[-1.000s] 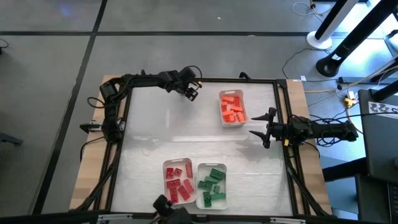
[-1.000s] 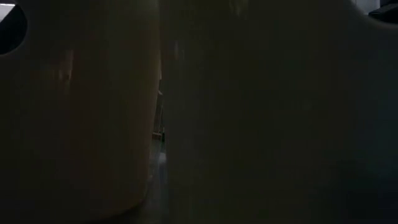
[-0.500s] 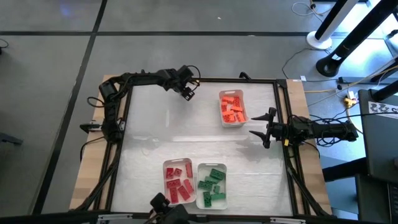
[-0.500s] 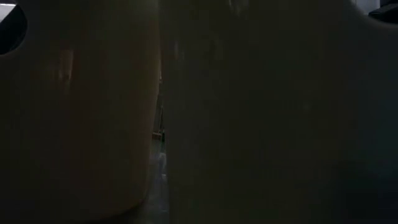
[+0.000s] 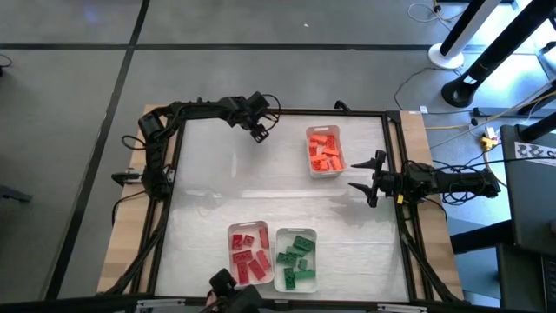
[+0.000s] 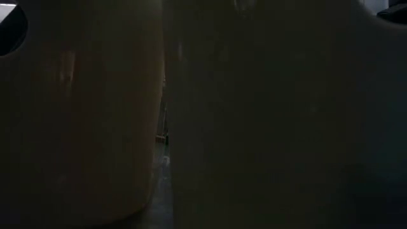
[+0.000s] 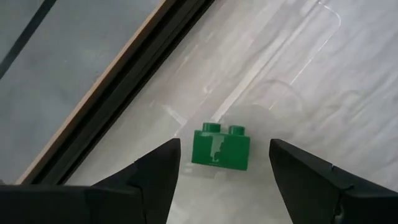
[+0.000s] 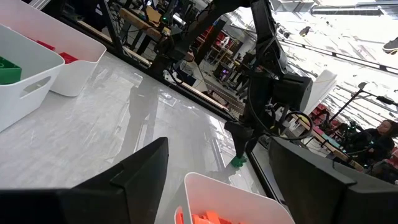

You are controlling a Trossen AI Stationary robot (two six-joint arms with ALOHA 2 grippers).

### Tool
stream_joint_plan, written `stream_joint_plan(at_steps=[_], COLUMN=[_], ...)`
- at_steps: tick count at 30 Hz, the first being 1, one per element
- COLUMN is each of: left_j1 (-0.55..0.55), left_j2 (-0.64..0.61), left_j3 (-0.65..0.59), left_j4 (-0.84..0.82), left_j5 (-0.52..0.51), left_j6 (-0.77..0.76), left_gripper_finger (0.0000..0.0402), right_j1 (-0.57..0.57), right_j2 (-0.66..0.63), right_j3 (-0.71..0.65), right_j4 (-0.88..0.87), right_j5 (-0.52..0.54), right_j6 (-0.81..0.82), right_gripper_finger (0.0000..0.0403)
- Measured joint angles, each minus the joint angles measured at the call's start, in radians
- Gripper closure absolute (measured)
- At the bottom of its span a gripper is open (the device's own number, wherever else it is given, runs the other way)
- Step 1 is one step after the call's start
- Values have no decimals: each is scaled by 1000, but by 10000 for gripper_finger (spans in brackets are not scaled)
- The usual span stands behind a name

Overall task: Sort blocks
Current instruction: Put the green game piece into the bottom right white bin

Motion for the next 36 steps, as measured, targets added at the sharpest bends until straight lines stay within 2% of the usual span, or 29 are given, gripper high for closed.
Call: stream_joint_plan(at_steps=[11,22,36], left_j1=[25,25,25], left_j2=[0,1,1], left_j3=[-37,-58,-58], left_j4=[10,128,121], left_j5=[12,19,24], left_j6=[1,26,23], left_gripper_finger=[167,167,167], right_j1=[0,0,0], right_j2=[0,0,0], right_j3=[0,0,0], right_j4=[0,0,0], right_j5=[0,0,0], right_j6=[0,0,0], right_gripper_finger=[127,127,127])
